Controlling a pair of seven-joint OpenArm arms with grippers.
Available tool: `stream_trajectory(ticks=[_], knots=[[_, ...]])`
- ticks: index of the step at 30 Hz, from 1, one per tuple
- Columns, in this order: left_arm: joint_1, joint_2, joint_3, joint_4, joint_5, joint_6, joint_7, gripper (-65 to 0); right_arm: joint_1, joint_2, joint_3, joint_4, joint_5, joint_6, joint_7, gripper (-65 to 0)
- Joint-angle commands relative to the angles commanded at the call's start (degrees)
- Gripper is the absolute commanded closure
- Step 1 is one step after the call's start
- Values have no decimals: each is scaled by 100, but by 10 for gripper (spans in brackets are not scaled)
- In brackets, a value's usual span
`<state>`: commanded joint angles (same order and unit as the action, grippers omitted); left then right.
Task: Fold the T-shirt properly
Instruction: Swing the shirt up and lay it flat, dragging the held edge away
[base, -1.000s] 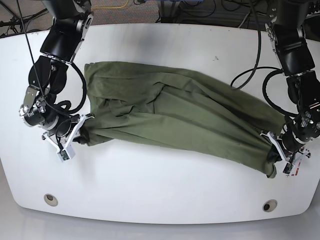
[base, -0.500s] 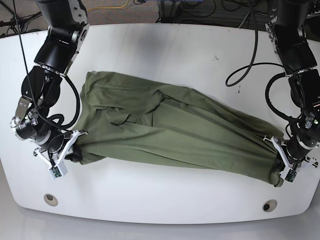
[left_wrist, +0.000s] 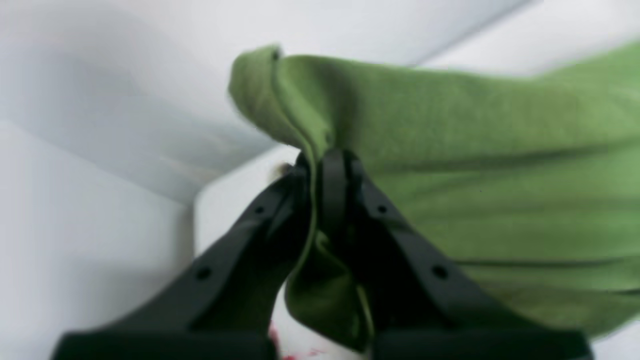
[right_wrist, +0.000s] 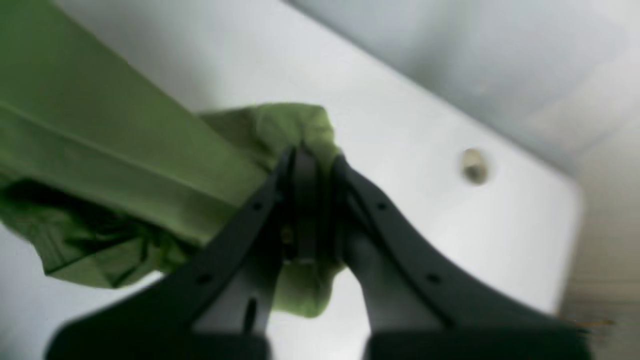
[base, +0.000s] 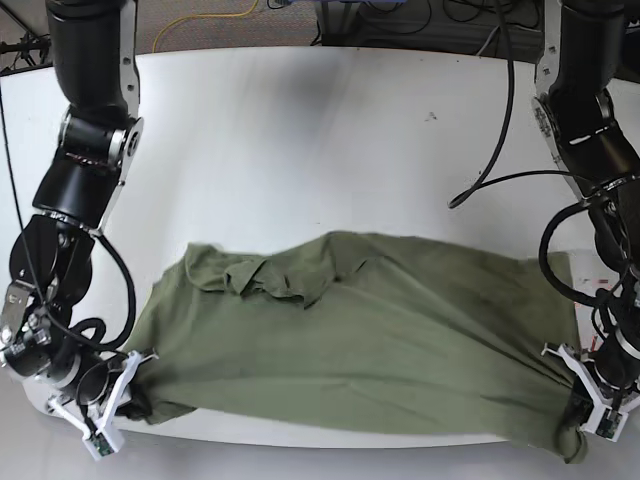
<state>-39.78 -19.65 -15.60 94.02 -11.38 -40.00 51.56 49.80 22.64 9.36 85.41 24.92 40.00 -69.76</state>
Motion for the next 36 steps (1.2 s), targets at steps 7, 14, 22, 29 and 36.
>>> stream_trajectory(ticks=[7, 14, 22, 29, 36], knots=[[-554, -141, -475, 211, 9, 0, 70, 0, 1301, 343, -440, -413, 9, 0, -299, 0], [-1116, -396, -510, 202, 9, 0, 70, 0, 1837, 642, -756, -369, 18, 0, -440, 0], [-879, -369, -519, 237, -9, 0, 413, 0, 1310, 686, -642, 185, 18, 0, -659, 0], [255, -352, -545, 642, -334, 0, 422, 0, -308, 651, 167, 1116, 18, 0, -703, 0], [1670, -360, -791, 844, -677, 0, 422, 0, -2145, 97, 1002, 1741, 18, 0, -703, 0]])
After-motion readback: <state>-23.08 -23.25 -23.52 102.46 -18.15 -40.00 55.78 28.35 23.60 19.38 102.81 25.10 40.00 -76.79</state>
